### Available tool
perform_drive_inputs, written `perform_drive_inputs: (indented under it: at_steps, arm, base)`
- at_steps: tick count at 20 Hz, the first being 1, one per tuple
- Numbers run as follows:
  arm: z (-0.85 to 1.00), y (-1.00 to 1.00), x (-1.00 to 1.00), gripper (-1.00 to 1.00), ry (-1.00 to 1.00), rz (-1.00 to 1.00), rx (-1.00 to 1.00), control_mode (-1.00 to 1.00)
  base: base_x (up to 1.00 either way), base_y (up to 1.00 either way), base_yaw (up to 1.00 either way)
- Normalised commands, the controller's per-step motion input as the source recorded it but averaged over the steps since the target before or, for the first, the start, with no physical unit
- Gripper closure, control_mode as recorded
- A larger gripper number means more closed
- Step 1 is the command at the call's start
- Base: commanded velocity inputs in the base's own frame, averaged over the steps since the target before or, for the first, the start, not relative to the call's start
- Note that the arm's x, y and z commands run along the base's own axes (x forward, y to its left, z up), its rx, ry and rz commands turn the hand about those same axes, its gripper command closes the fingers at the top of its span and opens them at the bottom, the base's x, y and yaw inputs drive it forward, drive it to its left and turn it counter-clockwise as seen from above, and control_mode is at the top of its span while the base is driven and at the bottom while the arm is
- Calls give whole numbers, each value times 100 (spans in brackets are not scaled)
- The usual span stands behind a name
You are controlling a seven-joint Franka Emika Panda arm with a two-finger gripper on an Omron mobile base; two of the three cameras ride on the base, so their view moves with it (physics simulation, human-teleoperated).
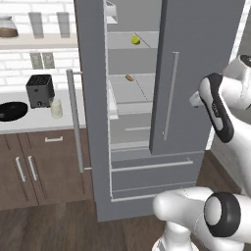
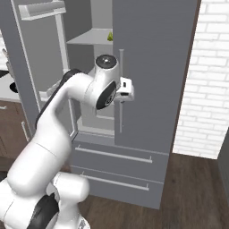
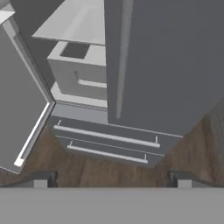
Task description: Grab a lemon wedge from the fridge and one ice cube from the ice bowl, and put them in the glass of lemonade.
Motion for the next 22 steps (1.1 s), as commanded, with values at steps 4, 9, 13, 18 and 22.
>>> perform_drive_inputs:
  at_steps: [4, 9, 13, 18, 22]
  arm:
    - [-11, 0, 100, -100, 0, 2, 18, -100]
    - [0, 0, 98, -100, -3, -1, 6, -100]
    - [-8, 1, 81, -100, -5, -5, -9, -100]
    - [-29, 2, 76, -100, -6, -7, -5, -100]
    - [-23, 14, 49, -100, -7, -6, 0, -100]
  base:
    - [0, 0, 0]
    - [0, 0, 0]
    - [0, 0, 0]
    - [0, 0, 0]
    - [0, 0, 0]
